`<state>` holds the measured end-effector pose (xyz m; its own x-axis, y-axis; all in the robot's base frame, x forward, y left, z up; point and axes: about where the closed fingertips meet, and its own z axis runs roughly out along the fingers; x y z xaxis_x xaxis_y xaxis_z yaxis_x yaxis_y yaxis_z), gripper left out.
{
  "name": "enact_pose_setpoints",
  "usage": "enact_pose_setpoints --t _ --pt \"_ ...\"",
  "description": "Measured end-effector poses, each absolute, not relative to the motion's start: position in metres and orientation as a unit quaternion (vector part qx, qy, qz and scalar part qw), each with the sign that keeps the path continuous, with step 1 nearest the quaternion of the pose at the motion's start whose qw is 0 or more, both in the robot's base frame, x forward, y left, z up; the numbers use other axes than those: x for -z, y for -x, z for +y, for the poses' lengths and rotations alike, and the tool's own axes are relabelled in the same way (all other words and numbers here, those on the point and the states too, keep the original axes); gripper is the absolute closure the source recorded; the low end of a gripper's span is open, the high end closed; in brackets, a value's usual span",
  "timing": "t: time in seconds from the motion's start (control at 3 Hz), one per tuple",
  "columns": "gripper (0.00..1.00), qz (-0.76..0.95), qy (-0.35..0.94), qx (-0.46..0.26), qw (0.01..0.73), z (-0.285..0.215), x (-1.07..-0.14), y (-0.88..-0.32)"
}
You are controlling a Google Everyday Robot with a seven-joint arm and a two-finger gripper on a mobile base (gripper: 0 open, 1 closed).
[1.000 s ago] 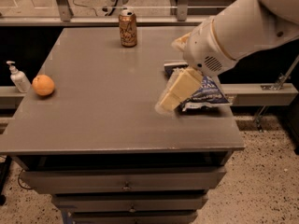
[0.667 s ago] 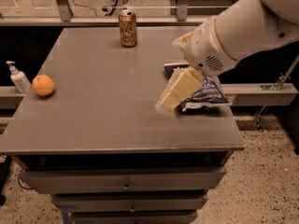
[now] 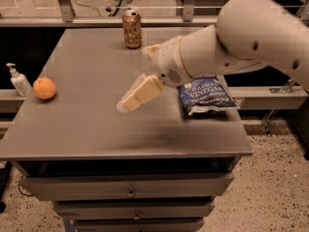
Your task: Move orange near orange can
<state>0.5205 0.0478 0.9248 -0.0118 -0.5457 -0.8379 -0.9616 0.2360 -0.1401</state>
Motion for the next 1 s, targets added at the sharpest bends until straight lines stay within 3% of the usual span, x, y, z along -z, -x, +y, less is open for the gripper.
enact_pose_setpoints --t 1.0 --pt "0.00 0.600 0.534 -0.364 0.471 0.189 -0.915 -0.561"
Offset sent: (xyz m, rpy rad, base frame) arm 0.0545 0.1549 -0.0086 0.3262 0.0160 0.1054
